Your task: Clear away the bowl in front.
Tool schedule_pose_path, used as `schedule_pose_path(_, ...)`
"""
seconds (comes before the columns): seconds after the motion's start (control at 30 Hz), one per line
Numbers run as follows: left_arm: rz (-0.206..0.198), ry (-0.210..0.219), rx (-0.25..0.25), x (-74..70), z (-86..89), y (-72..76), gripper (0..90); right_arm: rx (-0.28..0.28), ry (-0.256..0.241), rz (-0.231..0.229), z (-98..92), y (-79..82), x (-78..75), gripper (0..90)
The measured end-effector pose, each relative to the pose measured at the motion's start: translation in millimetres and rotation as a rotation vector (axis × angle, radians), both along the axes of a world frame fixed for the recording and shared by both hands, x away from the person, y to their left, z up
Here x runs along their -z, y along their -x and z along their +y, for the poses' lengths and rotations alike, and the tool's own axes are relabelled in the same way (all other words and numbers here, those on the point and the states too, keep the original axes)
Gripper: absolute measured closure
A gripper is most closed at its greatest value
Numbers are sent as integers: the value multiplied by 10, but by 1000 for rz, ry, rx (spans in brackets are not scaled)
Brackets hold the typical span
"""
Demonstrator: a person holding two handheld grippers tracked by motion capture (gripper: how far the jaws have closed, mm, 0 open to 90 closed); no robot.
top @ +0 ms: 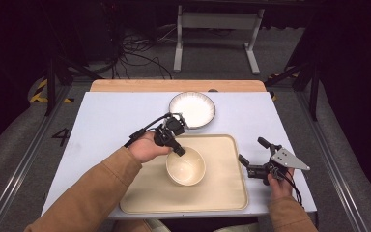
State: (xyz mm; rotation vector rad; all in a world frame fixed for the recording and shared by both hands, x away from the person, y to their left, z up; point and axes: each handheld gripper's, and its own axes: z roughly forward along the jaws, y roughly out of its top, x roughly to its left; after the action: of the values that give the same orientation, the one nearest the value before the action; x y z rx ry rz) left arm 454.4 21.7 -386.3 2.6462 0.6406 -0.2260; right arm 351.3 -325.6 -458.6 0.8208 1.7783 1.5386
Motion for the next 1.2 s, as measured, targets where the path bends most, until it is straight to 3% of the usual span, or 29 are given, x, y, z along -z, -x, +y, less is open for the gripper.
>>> schedule_pose_path(0.33, 12, 8, -12, 34, -4, -11, 816, -2, -1, 5, 0, -1, 1, 9)
schedule_pose_path(0.47, 3, 7, 5, 47, 9, -16, 819, -1, -5, 6, -1, -2, 2, 9)
schedule_pose_path(0.63, 24, 5, 3, 92, 52, -38, 822, 0, -5, 3, -7, -2, 3, 9)
schedule_pose_path(0.9, 15, -28, 11, 142, 59, -33, 816, 1, -4, 4, -6, -2, 3, 9)
schedule_pose_path(1.07, 38, 10, -1, 140, 67, -32, 683, 1, -5, 5, -8, -3, 3, 9)
schedule_pose_path(1.1, 12, 31, 3, 111, 70, -21, 636, 1, -5, 5, -8, -3, 3, 9)
schedule_pose_path(1.13, 12, 31, 3, 111, 70, -21, 600, 1, -5, 5, -8, -3, 3, 9)
schedule_pose_path(1.17, -10, 32, 0, 94, 72, -12, 600, 1, -5, 4, -8, -3, 3, 9)
schedule_pose_path(1.2, -36, 42, -7, 80, 74, 0, 544, 0, -6, 4, -8, -4, 3, 9)
